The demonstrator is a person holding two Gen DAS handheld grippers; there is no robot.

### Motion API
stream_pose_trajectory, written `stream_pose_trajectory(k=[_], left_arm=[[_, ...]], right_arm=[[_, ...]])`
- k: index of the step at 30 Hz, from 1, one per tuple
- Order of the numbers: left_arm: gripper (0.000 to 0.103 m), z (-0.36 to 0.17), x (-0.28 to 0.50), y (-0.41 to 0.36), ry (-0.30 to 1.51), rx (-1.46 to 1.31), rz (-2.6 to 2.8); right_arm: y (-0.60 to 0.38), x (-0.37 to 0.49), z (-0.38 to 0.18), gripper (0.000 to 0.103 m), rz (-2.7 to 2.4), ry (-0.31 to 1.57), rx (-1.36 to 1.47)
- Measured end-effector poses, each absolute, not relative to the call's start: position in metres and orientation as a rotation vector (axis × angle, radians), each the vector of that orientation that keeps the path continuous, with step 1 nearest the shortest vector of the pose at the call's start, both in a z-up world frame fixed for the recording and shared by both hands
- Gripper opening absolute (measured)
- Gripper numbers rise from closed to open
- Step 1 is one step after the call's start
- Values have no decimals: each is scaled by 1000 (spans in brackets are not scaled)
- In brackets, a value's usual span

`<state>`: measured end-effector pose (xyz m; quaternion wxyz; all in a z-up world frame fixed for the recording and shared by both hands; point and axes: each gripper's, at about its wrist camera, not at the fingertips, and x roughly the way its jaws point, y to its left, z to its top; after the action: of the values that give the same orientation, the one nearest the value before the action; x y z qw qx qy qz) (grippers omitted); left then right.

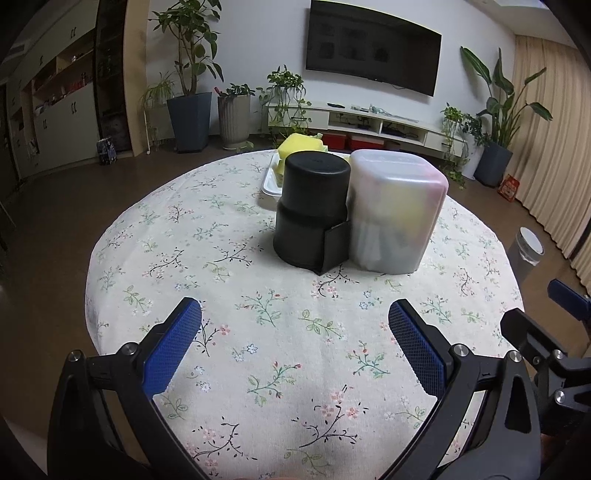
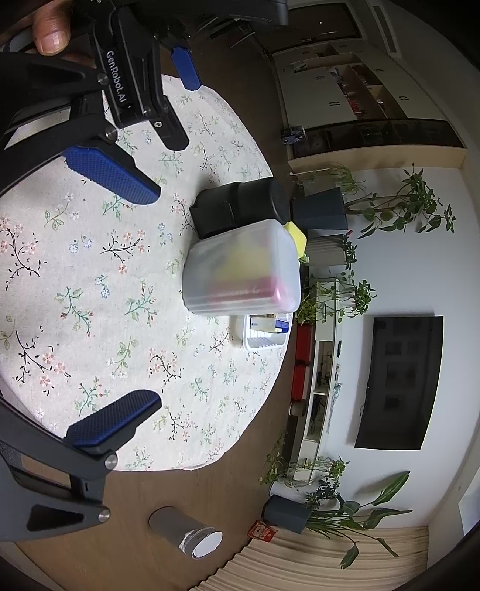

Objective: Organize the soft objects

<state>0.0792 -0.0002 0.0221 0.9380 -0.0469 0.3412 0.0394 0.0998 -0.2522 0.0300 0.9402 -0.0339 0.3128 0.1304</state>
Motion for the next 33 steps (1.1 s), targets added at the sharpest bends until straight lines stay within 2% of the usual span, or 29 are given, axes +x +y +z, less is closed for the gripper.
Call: stream_pose_trajectory(k=[33], left_arm=[[103, 25, 77, -3, 688, -87, 94]], right_arm=[[-255, 114, 19, 103, 228, 674, -62]])
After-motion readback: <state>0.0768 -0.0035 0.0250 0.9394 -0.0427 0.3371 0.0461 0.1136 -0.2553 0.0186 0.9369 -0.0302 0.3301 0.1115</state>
